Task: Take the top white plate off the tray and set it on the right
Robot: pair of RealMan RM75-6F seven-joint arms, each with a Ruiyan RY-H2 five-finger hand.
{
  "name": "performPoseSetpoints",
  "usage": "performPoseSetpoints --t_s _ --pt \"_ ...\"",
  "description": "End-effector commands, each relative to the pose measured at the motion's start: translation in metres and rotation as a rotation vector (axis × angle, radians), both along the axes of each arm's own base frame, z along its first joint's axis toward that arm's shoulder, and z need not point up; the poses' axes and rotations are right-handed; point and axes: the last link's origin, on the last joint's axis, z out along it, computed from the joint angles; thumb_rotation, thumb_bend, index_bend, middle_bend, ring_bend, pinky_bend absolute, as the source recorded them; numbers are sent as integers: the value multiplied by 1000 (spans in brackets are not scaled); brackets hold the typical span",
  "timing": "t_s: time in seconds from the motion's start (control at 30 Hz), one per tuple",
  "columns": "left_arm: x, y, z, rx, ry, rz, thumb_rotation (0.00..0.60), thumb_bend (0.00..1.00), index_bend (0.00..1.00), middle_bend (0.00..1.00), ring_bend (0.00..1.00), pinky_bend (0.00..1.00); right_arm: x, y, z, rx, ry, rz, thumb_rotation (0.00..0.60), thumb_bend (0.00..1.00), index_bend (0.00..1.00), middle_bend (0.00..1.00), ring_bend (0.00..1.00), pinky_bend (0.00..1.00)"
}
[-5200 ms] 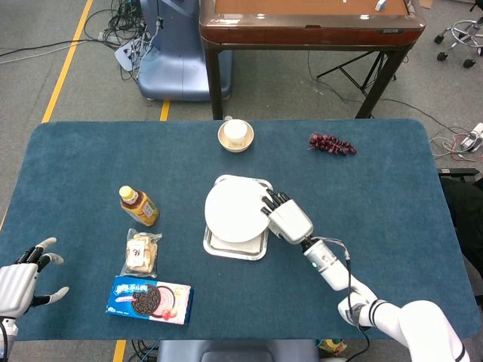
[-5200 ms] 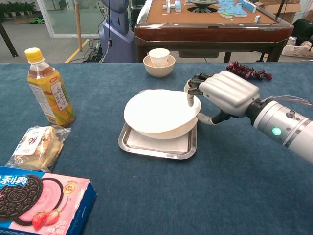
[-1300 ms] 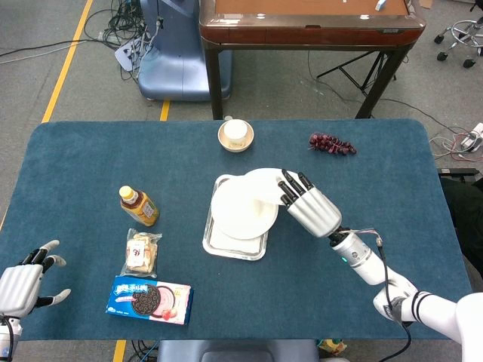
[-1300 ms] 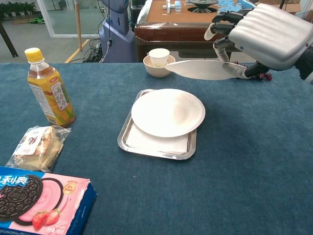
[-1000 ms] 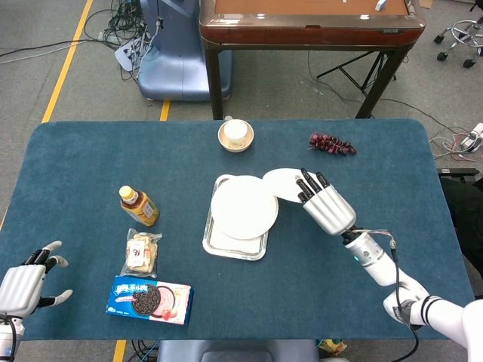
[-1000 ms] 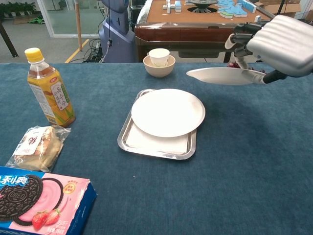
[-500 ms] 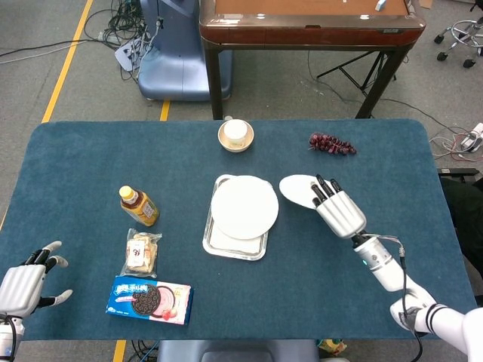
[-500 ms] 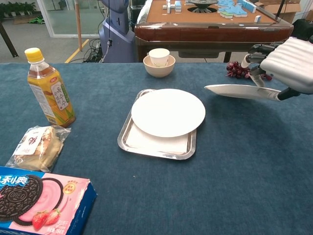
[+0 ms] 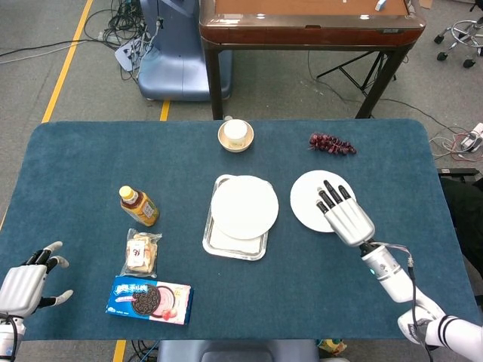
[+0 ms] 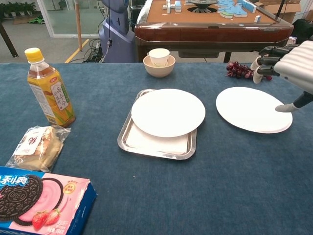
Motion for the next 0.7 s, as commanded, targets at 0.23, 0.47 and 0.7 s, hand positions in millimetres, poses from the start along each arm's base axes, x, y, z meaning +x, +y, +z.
performPoseSetpoints --t_s 0.23,0.47,0.7 --pt "1 0 0 1 -5 -7 600 102 411 168 194 389 0 29 13 -46 -62 -69 600 0 348 231 114 270" --pt "6 0 0 17 -37 -61 600 102 411 174 197 390 -10 59 37 -120 -112 -228 600 0 348 240 114 270" --pt "10 0 -3 38 -80 -140 600 102 410 199 198 404 -22 88 64 -207 -242 -350 600 0 348 240 114 265"
